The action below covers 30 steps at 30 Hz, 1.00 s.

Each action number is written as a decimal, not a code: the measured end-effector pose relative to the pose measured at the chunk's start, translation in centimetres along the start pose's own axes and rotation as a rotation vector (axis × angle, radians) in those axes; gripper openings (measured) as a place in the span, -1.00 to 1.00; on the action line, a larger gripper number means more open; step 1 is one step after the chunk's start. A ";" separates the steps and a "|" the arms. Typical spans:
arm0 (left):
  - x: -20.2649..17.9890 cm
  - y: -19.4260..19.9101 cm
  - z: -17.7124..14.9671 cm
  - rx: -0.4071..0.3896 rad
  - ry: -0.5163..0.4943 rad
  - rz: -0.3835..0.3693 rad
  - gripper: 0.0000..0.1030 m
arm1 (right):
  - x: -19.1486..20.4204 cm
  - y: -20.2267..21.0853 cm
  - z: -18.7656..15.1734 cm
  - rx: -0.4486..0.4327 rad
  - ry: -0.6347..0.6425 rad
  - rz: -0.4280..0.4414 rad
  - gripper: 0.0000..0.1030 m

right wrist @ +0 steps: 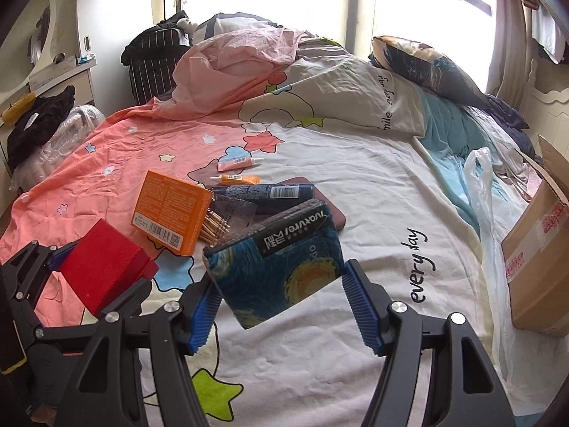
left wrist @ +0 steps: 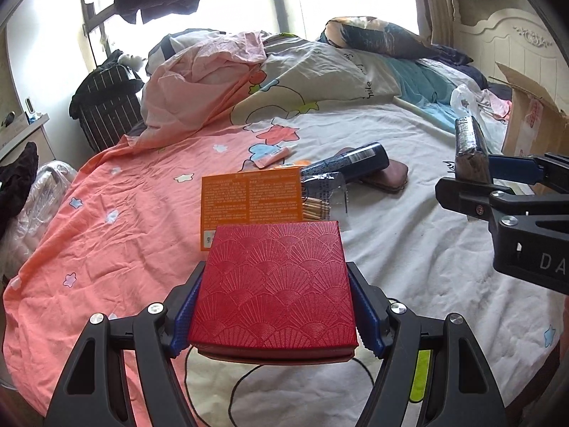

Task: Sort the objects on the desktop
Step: 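Lift and carry red box and tissue pack over the open cardboard box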

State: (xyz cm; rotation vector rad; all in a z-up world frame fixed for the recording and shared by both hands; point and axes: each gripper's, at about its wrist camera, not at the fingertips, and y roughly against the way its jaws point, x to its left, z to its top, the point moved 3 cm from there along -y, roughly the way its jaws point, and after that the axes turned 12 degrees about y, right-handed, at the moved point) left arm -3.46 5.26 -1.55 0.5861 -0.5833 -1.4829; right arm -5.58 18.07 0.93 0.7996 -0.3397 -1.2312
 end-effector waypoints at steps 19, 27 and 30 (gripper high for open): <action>-9.1 1.9 2.4 -0.041 -0.086 -0.123 0.45 | -7.1 5.0 -2.6 -0.026 -0.081 -0.088 0.23; -12.1 3.0 2.7 -0.052 -0.122 -0.163 0.45 | -9.3 6.9 -3.4 -0.027 -0.095 -0.129 0.23; -13.1 3.5 3.0 -0.059 -0.134 -0.171 0.45 | -10.2 7.3 -3.6 -0.022 -0.101 -0.142 0.23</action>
